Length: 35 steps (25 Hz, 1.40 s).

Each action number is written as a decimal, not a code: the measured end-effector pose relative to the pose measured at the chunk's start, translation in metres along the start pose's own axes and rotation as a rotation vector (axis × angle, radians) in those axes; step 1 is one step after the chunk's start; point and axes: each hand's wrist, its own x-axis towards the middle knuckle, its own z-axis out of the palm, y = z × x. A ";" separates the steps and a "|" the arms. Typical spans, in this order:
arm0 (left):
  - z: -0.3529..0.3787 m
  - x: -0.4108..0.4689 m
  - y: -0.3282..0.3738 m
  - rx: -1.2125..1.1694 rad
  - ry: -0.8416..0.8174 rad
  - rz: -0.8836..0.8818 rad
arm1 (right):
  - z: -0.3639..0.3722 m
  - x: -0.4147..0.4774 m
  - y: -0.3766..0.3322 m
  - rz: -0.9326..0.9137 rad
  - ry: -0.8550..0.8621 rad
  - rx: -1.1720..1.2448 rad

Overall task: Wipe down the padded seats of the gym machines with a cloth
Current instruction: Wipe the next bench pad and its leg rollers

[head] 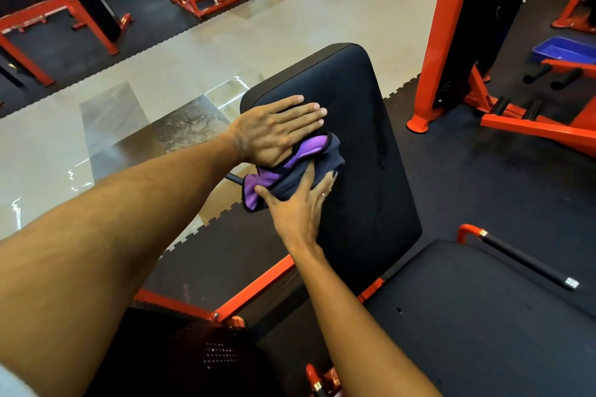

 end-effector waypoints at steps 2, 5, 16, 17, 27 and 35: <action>0.000 -0.002 -0.002 -0.002 -0.018 0.004 | -0.010 -0.012 0.025 -0.013 -0.002 -0.031; -0.002 -0.002 -0.002 0.025 -0.047 0.015 | -0.027 -0.014 0.057 0.205 0.010 -0.010; -0.008 -0.001 -0.002 0.038 -0.055 -0.004 | -0.029 0.043 0.018 0.014 0.170 0.083; -0.010 -0.001 -0.002 0.055 -0.077 -0.010 | -0.024 0.029 0.030 0.006 0.135 0.057; 0.001 0.079 0.028 0.107 -0.252 0.013 | -0.092 0.118 0.040 0.402 0.104 0.208; 0.020 0.083 0.031 0.128 -0.246 -0.044 | -0.059 0.085 0.106 0.338 0.458 0.354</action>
